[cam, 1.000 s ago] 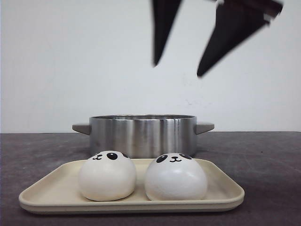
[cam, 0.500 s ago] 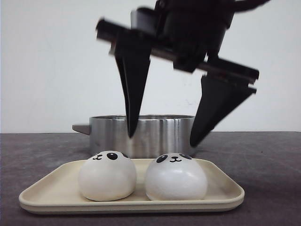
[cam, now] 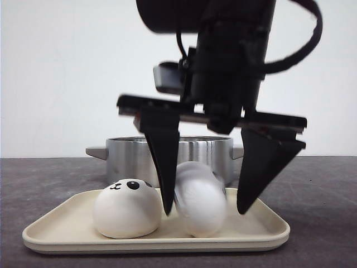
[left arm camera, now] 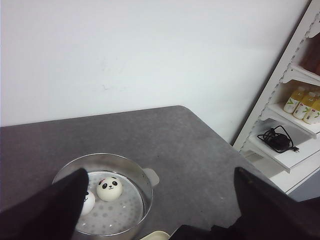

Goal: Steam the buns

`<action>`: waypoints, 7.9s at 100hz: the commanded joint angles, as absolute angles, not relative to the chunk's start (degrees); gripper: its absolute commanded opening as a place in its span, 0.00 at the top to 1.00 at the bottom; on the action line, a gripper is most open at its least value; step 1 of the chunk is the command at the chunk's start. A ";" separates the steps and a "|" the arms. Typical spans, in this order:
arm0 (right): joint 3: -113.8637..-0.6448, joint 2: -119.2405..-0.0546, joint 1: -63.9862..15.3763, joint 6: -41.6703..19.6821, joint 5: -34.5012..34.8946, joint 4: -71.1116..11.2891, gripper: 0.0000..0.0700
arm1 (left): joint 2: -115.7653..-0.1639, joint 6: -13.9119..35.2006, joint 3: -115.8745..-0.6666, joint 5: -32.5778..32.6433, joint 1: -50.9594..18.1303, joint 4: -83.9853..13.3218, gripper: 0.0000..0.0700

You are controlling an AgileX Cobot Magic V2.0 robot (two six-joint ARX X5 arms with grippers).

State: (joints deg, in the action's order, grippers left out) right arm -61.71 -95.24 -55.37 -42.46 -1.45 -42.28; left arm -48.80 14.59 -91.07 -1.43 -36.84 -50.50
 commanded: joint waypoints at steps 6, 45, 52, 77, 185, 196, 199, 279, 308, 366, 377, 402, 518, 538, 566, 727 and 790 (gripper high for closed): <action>-62.50 -96.33 -55.88 -43.07 -1.98 -42.00 0.40 | -49.04 14.83 -92.14 -1.50 -37.26 -49.91 0.21; -62.50 -96.31 -55.48 -42.65 -4.56 -40.82 0.58 | -49.04 14.59 -92.14 -1.50 -37.26 -49.89 0.21; -62.50 -96.31 -55.35 -42.63 -4.56 -40.51 0.95 | -49.04 14.57 -92.14 -1.50 -37.26 -49.89 0.21; -64.71 -94.06 -55.37 -41.10 -6.02 -40.38 0.98 | -49.04 14.55 -92.14 -1.52 -37.26 -50.02 0.21; -100.36 -114.45 -38.00 -15.70 -16.23 -47.55 0.99 | -50.41 13.96 -92.14 -1.50 -37.26 -49.76 0.21; -100.36 -117.38 -38.00 -15.55 -16.56 -48.53 0.99 | -50.41 13.96 -92.14 -1.50 -37.26 -49.78 0.21; -100.36 -117.75 -38.00 -15.44 -16.51 -48.49 0.99 | -50.41 13.96 -92.14 -1.50 -37.26 -49.78 0.21; -105.49 -117.54 -37.69 -14.20 -18.98 -51.00 0.19 | -52.03 12.43 -92.14 -1.48 -37.26 -51.81 0.21; -124.31 -108.55 -40.95 -12.32 -19.38 -59.51 0.99 | -55.22 12.03 -88.29 -1.48 -37.26 -59.79 0.21; -126.82 -81.28 -63.35 -12.86 -34.11 -67.11 0.98 | -68.66 19.88 -62.30 -14.83 -39.62 -51.11 0.02; -126.82 -79.44 -64.90 -13.39 -35.38 -68.18 0.98 | -74.78 20.21 -62.30 -14.81 -40.99 -49.08 0.02; -126.82 -77.14 -66.43 -17.41 -38.70 -73.47 0.98 | -86.02 20.23 -62.30 -12.27 -43.40 -45.84 0.02; -126.76 -76.71 -67.75 -18.87 -41.04 -74.19 0.98 | -94.43 16.12 -63.61 -6.50 -44.62 -41.98 1.00; -126.74 -76.71 -67.75 -18.87 -41.04 -74.15 0.98 | -85.25 14.35 -70.81 -6.20 -46.59 -38.57 1.00; -126.74 -76.71 -67.75 -18.87 -41.08 -73.34 0.98 | -82.26 14.11 -80.75 0.08 -44.18 -30.24 1.00; -124.38 -77.80 -67.75 -19.49 -44.75 -76.58 0.98 | -95.90 15.09 -85.62 1.76 -34.17 -34.11 0.47; -75.42 -65.06 -67.68 -18.22 -23.03 -26.20 0.98 | -55.57 14.13 -84.03 9.48 -38.85 -45.80 1.00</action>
